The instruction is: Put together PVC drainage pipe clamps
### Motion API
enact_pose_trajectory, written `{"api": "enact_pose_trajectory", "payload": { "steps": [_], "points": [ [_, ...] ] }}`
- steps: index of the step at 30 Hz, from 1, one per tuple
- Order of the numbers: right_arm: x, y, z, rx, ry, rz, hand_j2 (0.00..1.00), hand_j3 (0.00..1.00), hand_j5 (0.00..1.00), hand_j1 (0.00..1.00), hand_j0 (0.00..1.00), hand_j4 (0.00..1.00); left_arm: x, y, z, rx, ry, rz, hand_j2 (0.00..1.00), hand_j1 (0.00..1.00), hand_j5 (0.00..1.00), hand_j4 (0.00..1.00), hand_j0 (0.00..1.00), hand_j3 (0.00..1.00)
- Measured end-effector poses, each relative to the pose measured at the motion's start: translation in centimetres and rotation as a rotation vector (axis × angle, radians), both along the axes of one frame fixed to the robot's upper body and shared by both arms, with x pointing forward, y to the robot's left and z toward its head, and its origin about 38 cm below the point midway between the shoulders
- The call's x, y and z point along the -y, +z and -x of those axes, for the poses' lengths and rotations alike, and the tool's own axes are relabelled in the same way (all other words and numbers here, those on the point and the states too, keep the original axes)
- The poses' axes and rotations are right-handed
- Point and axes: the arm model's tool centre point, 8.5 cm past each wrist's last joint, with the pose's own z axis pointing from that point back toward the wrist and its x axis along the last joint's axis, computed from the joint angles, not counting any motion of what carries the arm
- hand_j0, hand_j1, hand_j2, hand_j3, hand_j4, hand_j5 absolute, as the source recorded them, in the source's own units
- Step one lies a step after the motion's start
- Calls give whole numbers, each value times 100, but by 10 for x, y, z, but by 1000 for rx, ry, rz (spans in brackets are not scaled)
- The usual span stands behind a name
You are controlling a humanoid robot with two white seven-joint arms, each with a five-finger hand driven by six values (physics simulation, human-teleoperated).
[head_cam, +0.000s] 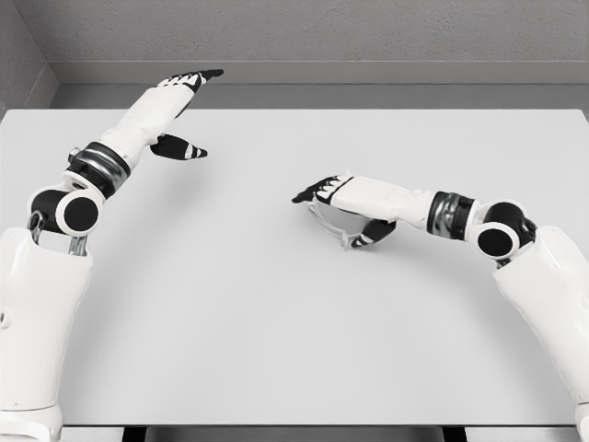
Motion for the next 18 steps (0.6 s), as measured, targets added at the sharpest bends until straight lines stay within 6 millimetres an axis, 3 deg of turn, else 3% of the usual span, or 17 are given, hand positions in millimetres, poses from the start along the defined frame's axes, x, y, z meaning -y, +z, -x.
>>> {"api": "enact_pose_trajectory", "payload": {
  "steps": [18],
  "points": [
    [-4, 1, 0, 0, 3, -8, 100, 100, 100, 100, 100, 100, 1, -1, 0, -2, -2, 1, 100, 100, 100, 100, 100, 100]
  ]
}}
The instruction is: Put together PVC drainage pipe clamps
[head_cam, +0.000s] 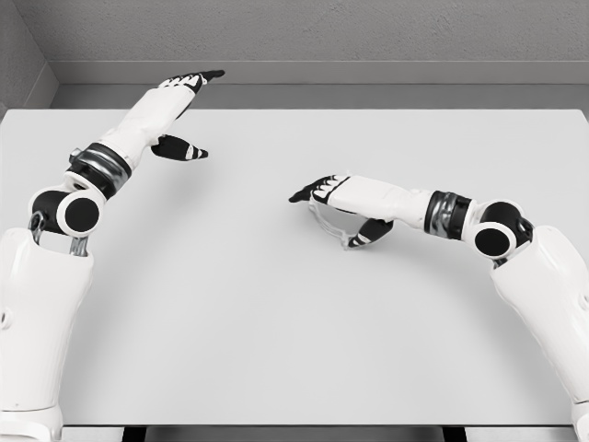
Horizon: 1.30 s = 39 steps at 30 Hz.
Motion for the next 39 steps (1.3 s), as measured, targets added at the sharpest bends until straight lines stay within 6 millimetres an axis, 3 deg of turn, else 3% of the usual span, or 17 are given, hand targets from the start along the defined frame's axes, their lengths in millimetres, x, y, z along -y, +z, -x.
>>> {"api": "enact_pose_trajectory", "payload": {
  "steps": [39],
  "points": [
    [0, -2, -2, -8, -5, 15, 100, 100, 100, 100, 100, 100, 1, 0, 4, 5, -4, 0, 100, 100, 100, 100, 100, 100]
  ]
}}
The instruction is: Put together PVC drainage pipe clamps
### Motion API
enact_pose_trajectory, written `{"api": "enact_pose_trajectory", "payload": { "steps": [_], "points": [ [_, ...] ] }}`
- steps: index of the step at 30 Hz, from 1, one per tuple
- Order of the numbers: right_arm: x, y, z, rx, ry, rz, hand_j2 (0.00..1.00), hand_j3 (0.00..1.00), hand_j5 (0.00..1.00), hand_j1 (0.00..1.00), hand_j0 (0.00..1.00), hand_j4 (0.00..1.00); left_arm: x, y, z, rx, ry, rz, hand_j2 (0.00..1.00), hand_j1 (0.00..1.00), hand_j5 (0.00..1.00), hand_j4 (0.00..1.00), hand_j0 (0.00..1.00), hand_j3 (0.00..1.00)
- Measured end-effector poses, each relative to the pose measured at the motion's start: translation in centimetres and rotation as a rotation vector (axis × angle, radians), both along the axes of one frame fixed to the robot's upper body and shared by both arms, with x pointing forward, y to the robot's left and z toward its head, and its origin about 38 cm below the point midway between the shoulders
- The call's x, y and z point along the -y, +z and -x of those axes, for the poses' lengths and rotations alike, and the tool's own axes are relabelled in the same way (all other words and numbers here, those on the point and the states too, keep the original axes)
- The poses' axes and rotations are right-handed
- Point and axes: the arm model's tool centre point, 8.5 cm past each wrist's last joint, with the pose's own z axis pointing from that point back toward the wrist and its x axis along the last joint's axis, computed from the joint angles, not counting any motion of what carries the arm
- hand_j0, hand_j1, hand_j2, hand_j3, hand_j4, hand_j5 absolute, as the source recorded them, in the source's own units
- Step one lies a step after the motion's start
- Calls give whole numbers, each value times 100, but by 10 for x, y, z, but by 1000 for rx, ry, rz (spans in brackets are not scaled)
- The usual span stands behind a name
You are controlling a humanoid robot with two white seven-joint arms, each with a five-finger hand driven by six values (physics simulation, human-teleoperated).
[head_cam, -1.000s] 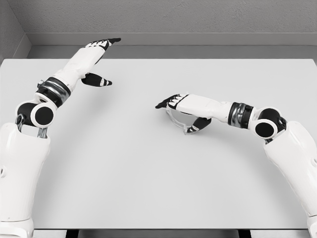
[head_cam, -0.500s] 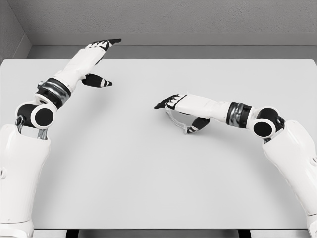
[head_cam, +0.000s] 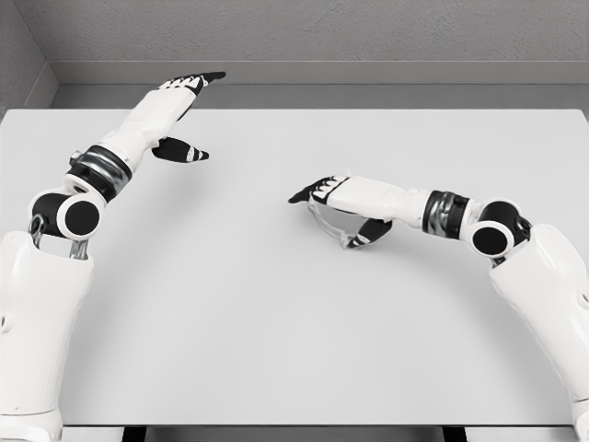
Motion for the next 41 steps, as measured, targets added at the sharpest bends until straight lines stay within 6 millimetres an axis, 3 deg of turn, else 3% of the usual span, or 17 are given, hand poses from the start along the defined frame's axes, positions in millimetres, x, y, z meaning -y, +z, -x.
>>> {"api": "enact_pose_trajectory", "payload": {
  "steps": [8, 14, 16, 21, 27, 30, 32, 36, 41],
  "points": [
    [6, -1, 0, -1, -7, 11, 100, 100, 100, 100, 100, 100, 0, 0, 0, 0, 0, 0, 100, 100, 100, 100, 100, 100],
    [30, 4, 0, 14, -29, 57, 100, 100, 100, 100, 100, 100, 0, -1, 2, -1, -1, -1, 100, 100, 100, 100, 100, 100],
    [38, 12, 0, 35, -31, 74, 100, 100, 100, 100, 100, 100, 0, -1, 2, 1, -1, -1, 100, 100, 100, 100, 100, 100],
    [70, 68, -18, 159, -66, 139, 100, 100, 100, 100, 100, 100, -1, 0, 2, 4, -1, -1, 100, 100, 100, 100, 100, 100],
    [112, 79, -23, 167, -150, 184, 100, 100, 100, 100, 100, 100, -5, 1, 4, 7, 6, -2, 100, 100, 100, 100, 100, 100],
    [122, 81, -23, 168, -167, 196, 100, 100, 100, 100, 100, 100, -42, -28, 28, -68, 32, 14, 100, 100, 100, 100, 100, 100],
    [128, 84, -23, 170, -176, 201, 100, 100, 100, 100, 100, 100, -69, -25, 39, -76, 38, -4, 100, 100, 100, 100, 100, 100],
    [136, 83, -20, 163, -185, 213, 100, 100, 100, 100, 100, 100, -91, -17, 68, 21, -152, -73, 100, 100, 100, 100, 100, 100],
    [137, 86, -20, 169, -184, 216, 100, 100, 100, 100, 100, 100, -131, -7, 79, 56, -207, -167, 100, 100, 100, 100, 100, 100]
  ]
}}
